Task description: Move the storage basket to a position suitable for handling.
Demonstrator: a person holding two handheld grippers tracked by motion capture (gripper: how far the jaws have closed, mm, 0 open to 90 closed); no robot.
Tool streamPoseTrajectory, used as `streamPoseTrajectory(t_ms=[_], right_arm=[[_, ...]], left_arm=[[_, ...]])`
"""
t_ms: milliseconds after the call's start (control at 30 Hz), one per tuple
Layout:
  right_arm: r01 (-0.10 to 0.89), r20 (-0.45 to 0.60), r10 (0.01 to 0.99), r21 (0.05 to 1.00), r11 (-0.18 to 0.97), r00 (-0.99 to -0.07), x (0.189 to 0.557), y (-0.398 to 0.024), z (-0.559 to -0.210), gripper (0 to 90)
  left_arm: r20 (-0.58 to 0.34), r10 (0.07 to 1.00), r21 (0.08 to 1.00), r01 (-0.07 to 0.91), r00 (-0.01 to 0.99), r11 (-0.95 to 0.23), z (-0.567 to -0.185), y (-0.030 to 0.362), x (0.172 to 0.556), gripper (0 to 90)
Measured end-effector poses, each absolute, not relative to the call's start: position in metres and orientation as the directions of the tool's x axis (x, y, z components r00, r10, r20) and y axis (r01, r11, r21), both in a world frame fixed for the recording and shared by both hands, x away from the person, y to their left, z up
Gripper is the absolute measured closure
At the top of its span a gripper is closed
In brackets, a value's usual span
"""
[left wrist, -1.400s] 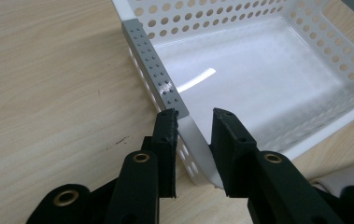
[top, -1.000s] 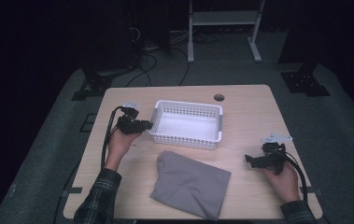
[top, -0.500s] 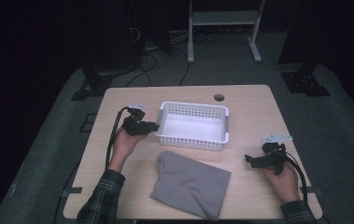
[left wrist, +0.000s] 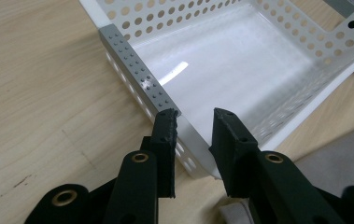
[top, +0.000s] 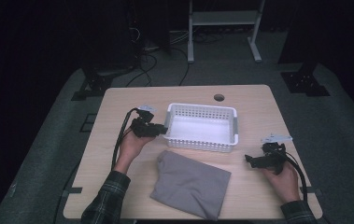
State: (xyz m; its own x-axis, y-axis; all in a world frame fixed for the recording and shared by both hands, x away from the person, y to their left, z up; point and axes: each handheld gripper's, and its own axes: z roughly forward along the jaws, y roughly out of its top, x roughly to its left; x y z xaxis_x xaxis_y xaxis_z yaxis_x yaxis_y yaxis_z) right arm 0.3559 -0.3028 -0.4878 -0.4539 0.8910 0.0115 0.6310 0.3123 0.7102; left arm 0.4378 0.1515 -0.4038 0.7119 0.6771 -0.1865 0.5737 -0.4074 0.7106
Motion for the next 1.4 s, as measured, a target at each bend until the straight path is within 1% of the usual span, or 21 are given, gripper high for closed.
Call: streamPoseTrajectory(t_ms=[67,333,500,700,800,900,1000,1133,1167,1233,1400], right_arm=[[0.631,0.011,0.891,0.71,0.312,-0.454,0.356,-0.303,-0.488,0.0],[0.631,0.011,0.891,0.71,0.313,-0.454,0.356,-0.303,-0.488,0.0],[0.633,0.011,0.894,0.71,0.308,-0.447,0.355,-0.302,-0.488,0.0],[0.631,0.01,0.883,0.703,0.328,-0.47,0.355,-0.303,-0.487,0.0],[0.632,0.008,0.874,0.694,0.345,-0.486,0.354,-0.303,-0.486,0.8],[0.622,0.009,0.858,0.693,0.364,-0.513,0.353,-0.304,-0.484,5.9],[0.624,0.029,0.85,0.692,0.363,-0.526,0.353,-0.304,-0.482,8.0],[0.602,0.027,0.836,0.707,0.371,-0.548,0.351,-0.304,-0.476,8.3],[0.595,0.023,0.834,0.712,0.373,-0.551,0.351,-0.304,-0.474,9.0],[0.585,0.039,0.824,0.723,0.367,-0.566,0.349,-0.304,-0.469,12.3],[0.556,0.025,0.806,0.737,0.384,-0.591,0.346,-0.301,-0.457,12.6]], left_arm=[[-0.191,0.669,0.708,0.573,0.718,-0.413,-0.403,0.153,0.438,69.5],[-0.18,0.686,0.734,0.56,0.706,-0.384,-0.392,0.17,0.43,61.8],[-0.166,0.695,0.741,0.554,0.7,-0.381,-0.39,0.179,0.421,52.3],[-0.138,0.721,0.743,0.552,0.68,-0.378,-0.394,0.195,0.407,38.4],[-0.134,0.739,0.745,0.559,0.66,-0.363,-0.399,0.207,0.398,32.6],[-0.122,0.754,0.746,0.561,0.645,-0.359,-0.405,0.214,0.391,26.2],[-0.111,0.772,0.745,0.567,0.626,-0.352,-0.411,0.221,0.384,20.3],[-0.095,0.791,0.732,0.581,0.605,-0.357,-0.421,0.227,0.375,16.0],[-0.093,0.793,0.727,0.585,0.603,-0.359,-0.424,0.228,0.373,15.9],[-0.089,0.801,0.715,0.598,0.592,-0.362,-0.429,0.23,0.37,12.9],[-0.075,0.812,0.689,0.618,0.579,-0.377,-0.446,0.235,0.36,10.0]])
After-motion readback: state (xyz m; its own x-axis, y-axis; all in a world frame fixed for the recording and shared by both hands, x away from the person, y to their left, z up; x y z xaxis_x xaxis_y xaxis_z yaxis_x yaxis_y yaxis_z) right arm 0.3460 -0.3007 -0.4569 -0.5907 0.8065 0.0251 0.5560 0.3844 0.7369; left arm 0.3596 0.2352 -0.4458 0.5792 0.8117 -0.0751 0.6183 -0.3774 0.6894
